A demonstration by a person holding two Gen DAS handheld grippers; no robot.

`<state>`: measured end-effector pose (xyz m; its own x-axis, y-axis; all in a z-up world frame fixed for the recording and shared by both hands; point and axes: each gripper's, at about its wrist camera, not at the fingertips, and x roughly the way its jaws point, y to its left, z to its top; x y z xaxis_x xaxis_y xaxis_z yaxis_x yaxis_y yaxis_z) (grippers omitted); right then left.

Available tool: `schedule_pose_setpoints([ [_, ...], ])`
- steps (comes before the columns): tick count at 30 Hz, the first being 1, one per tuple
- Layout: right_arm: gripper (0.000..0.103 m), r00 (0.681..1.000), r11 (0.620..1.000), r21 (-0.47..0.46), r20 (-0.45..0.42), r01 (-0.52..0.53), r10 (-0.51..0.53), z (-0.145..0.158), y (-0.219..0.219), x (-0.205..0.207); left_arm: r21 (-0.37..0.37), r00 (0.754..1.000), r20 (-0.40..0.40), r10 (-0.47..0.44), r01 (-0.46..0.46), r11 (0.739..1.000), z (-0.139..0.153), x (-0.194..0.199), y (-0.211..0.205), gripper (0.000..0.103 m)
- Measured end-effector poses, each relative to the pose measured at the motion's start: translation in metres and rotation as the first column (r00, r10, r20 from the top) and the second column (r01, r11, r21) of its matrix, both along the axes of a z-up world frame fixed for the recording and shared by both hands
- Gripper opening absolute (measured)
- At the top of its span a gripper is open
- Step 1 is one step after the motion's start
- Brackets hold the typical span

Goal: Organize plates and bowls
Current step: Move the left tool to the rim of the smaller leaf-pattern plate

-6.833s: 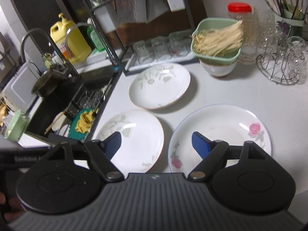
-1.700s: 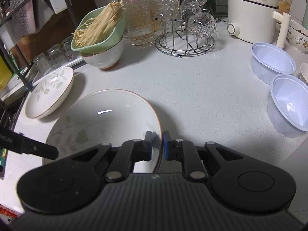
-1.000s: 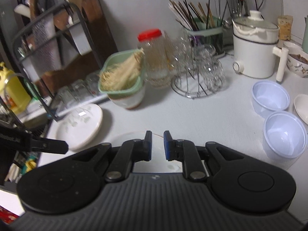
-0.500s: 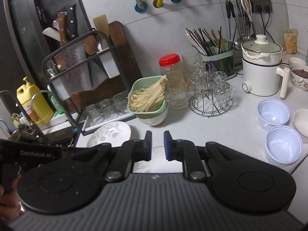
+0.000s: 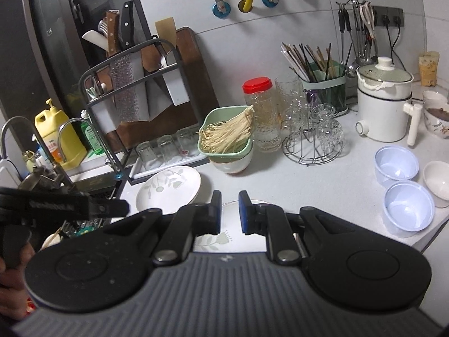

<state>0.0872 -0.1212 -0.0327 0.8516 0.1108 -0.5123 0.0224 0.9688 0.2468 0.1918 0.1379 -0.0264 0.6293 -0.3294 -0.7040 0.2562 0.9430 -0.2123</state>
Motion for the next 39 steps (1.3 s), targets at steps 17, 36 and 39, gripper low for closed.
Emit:
schedule_pose_setpoints([
  [17,0.086,0.997,0.997,-0.043,-0.028,-0.068,0.067,0.004,0.020,-0.002,0.025,0.992,-0.020,0.127,-0.127,0.992,0.001,-0.018,0.039,0.099],
  [36,0.094,0.989,0.994,-0.008,-0.105,-0.109,0.107,-0.007,0.050,0.046,0.104,0.985,-0.040,0.169,-0.164,0.981,-0.007,0.021,0.072,0.099],
  [39,0.094,0.989,0.993,-0.011,-0.093,-0.118,0.116,-0.002,0.055,0.058,0.109,0.987,-0.049,0.156,-0.150,0.983,-0.007,0.039,0.074,0.099],
])
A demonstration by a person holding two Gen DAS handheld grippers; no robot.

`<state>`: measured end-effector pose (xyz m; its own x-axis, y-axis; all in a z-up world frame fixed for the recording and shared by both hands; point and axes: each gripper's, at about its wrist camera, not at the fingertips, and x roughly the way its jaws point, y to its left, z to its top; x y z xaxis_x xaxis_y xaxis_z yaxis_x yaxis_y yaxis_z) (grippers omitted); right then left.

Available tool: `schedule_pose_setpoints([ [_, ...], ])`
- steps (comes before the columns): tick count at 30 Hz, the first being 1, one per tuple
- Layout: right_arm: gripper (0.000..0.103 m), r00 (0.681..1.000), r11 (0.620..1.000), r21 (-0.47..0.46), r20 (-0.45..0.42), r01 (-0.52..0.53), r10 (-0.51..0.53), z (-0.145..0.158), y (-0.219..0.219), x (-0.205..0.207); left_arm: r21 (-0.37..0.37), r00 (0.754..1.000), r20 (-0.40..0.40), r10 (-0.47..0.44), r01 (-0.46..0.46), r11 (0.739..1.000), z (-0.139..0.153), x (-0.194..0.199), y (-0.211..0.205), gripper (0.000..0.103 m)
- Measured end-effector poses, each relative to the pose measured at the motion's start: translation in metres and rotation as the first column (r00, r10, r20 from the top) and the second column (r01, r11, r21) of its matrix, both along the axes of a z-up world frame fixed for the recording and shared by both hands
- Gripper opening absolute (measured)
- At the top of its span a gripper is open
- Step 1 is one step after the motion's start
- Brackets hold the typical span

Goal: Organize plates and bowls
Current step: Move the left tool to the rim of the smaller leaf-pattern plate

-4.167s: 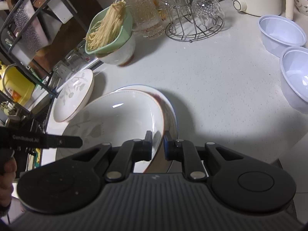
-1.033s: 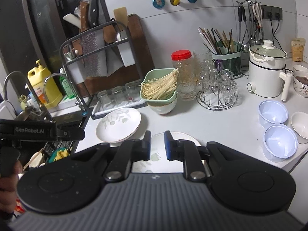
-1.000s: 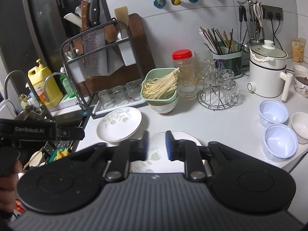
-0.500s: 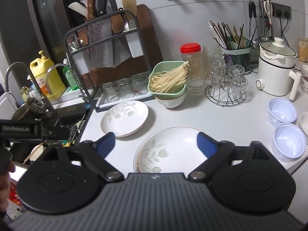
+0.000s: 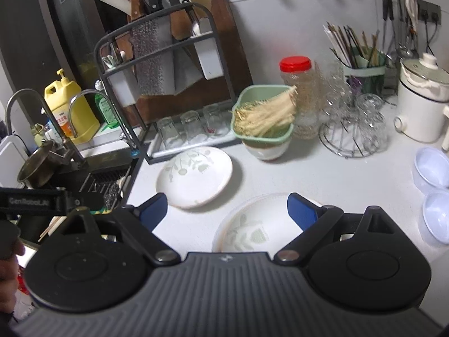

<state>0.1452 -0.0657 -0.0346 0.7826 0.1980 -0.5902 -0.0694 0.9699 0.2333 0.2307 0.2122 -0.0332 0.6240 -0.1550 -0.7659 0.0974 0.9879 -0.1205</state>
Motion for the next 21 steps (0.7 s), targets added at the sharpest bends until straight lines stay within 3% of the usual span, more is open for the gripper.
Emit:
schedule_pose_setpoints([
  [9,0.093,1.000,1.000,-0.010,0.014,0.021,-0.021,-0.001,0.026,0.034,-0.006,0.999,-0.043,-0.028,0.028,1.000,-0.012,0.048,0.023,0.099],
  [16,0.093,1.000,1.000,-0.017,-0.010,0.018,-0.018,-0.012,0.043,0.060,-0.033,0.996,-0.063,-0.059,0.057,0.998,-0.051,0.086,0.040,0.099],
  [21,0.078,0.997,1.000,-0.005,-0.070,0.012,-0.012,-0.030,0.049,0.085,-0.068,0.992,-0.086,-0.088,0.082,0.994,-0.075,0.108,0.049,0.098],
])
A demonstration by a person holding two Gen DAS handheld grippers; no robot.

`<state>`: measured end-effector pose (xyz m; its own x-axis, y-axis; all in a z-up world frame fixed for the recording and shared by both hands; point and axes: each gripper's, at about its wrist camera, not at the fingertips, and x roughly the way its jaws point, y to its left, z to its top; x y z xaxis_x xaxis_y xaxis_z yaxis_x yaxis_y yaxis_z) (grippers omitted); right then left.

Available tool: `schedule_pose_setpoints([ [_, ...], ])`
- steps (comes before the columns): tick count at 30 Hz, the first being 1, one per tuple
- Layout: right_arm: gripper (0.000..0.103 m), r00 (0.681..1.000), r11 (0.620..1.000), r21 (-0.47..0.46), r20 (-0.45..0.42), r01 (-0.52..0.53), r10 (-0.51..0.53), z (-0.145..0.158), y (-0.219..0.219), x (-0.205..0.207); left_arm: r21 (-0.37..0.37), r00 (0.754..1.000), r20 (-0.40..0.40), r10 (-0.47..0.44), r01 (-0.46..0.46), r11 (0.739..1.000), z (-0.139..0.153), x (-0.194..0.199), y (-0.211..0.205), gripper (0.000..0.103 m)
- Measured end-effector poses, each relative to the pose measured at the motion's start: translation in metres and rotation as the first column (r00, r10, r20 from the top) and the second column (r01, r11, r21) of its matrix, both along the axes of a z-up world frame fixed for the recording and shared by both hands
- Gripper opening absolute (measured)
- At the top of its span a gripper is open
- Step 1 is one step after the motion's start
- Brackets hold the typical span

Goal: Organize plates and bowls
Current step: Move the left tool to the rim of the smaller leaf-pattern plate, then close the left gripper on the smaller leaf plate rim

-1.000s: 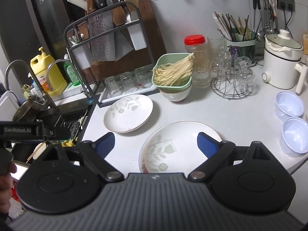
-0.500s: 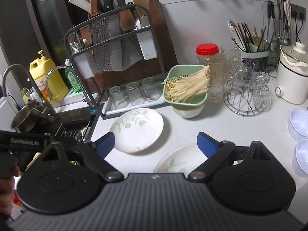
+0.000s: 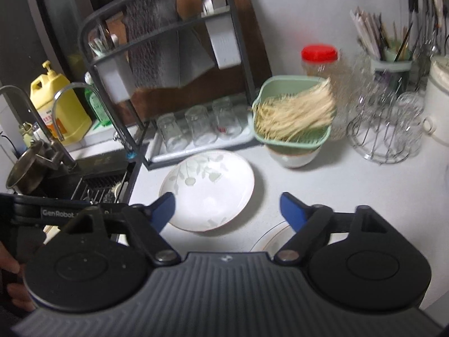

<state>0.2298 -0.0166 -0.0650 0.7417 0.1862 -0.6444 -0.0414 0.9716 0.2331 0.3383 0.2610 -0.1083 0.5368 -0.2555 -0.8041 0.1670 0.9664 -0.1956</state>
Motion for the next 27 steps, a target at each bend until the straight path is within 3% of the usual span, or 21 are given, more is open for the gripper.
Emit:
schedule_pose_setpoints([
  [4,0.070,0.998,1.000,0.001,-0.053,0.027,-0.027,-0.018,0.004,0.024,-0.035,1.000,-0.024,-0.002,0.001,0.999,-0.015,0.018,0.005,0.098],
  [8,0.057,0.994,0.999,-0.019,-0.100,0.046,-0.048,-0.035,0.008,0.048,-0.060,0.999,-0.052,-0.011,0.008,0.998,-0.031,0.039,0.008,0.084],
  [14,0.046,0.985,0.998,-0.036,-0.160,0.059,-0.064,-0.058,0.012,0.083,-0.065,0.996,-0.082,-0.029,0.024,0.998,-0.054,0.070,0.006,0.065],
  [21,0.041,0.971,0.994,-0.061,-0.214,0.091,-0.102,-0.084,0.009,0.120,-0.086,0.991,-0.125,-0.047,0.037,0.996,-0.077,0.114,0.004,0.055],
  [24,0.039,0.967,0.992,-0.074,-0.229,0.102,-0.116,-0.091,0.007,0.134,-0.025,0.992,-0.097,-0.085,0.083,0.996,-0.082,0.123,-0.002,0.053],
  [25,0.032,0.963,0.990,-0.091,-0.238,0.104,-0.123,-0.093,0.007,0.139,-0.011,0.991,-0.091,-0.099,0.099,0.995,-0.083,0.125,-0.004,0.053],
  [27,0.029,0.960,0.989,-0.102,-0.247,0.109,-0.131,-0.097,0.005,0.146,-0.020,0.989,-0.094,-0.117,0.116,0.993,-0.087,0.130,-0.006,0.051],
])
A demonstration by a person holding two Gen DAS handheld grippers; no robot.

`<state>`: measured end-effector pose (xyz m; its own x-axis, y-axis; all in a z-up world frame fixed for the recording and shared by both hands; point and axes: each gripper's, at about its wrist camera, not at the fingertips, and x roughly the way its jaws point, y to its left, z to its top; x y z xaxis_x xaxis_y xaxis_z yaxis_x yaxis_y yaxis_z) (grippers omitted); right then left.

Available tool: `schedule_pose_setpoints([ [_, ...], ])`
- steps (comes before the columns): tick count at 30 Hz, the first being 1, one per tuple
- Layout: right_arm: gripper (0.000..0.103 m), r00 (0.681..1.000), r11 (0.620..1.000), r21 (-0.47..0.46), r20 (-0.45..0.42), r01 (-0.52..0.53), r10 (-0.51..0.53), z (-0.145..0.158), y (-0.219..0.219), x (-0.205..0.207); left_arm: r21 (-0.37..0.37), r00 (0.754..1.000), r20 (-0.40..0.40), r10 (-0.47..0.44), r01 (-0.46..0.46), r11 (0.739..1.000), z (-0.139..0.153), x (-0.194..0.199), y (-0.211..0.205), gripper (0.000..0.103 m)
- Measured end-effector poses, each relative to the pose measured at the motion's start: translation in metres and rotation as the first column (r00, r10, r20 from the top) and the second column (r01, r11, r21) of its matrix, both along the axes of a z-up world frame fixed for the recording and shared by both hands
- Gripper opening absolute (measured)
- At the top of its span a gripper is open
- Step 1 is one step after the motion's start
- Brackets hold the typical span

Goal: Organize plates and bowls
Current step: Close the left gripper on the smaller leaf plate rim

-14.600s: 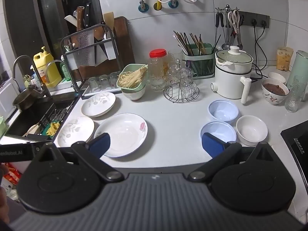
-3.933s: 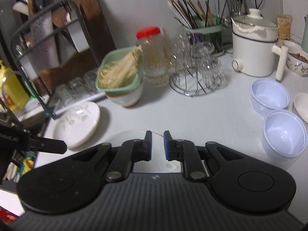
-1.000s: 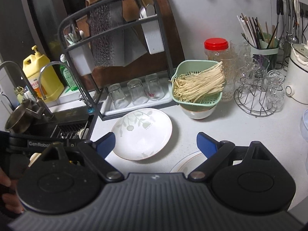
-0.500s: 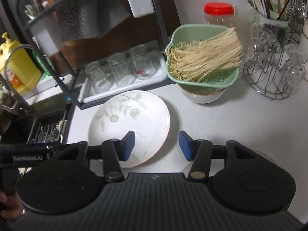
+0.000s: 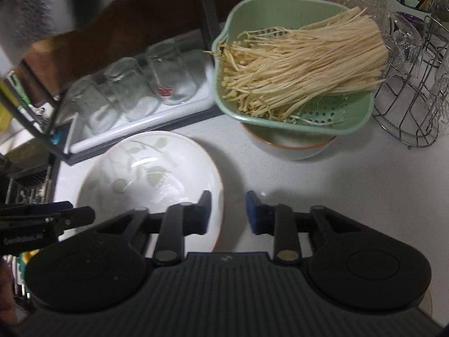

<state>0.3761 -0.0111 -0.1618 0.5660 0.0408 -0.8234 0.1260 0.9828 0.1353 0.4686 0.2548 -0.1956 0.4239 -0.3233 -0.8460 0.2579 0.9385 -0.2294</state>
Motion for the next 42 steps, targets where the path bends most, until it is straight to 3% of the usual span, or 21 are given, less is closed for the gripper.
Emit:
schedule_pose_setpoints([
  [7,0.019,1.000,1.000,0.016,-0.024,-0.018,0.019,-0.014,-0.002,0.017,0.031,1.000,0.021,-0.022,0.022,0.999,-0.008,0.008,-0.007,0.042],
  [13,0.018,0.997,0.997,0.038,-0.030,-0.065,0.066,-0.022,0.003,0.023,0.037,1.000,0.005,-0.027,0.027,0.999,-0.014,0.012,-0.009,0.041],
  [23,0.019,0.988,0.984,0.096,-0.015,-0.149,0.151,-0.010,-0.009,0.020,-0.115,0.995,-0.079,0.057,-0.066,0.991,-0.009,0.001,0.010,0.041],
  [32,0.019,0.989,0.976,0.160,0.009,-0.144,0.145,0.011,-0.028,-0.008,-0.218,0.986,-0.143,0.088,-0.118,0.969,0.011,-0.032,0.016,0.041],
  [42,0.019,0.992,0.972,0.197,0.033,-0.128,0.124,0.046,-0.038,-0.045,-0.250,0.985,-0.155,0.075,-0.112,0.962,0.041,-0.068,0.015,0.041],
])
